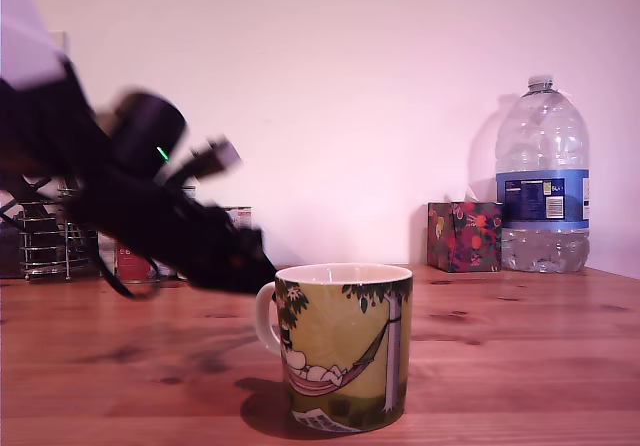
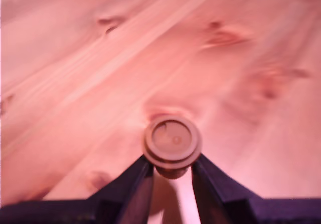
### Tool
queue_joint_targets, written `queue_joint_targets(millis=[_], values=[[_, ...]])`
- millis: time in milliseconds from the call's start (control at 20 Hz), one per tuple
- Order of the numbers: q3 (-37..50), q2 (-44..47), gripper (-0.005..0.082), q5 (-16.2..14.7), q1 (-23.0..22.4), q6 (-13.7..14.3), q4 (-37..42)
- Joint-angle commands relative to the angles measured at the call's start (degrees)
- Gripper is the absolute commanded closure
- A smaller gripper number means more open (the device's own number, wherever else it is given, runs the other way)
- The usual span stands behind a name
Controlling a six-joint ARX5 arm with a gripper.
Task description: Pick up the coffee capsules from the table one by one and drop them inside the nearest coffee cup
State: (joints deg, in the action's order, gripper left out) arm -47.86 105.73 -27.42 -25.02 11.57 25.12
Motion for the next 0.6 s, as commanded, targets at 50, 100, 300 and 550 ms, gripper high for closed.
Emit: queue_joint_targets(millis=[50,100,300,550], values=[[4.92,-6.95,0.0665,-0.66,0.02,0.87,-1.2],[6.6,-10.16,0.0665,-0.66,-0.2,0.87,-2.05],[10.1,-20.74,0.0664,-0.63,-1.99,0.9,-9.55],[10.99,-27.12,0.0662,0.31,-5.66,0.9,-19.19]])
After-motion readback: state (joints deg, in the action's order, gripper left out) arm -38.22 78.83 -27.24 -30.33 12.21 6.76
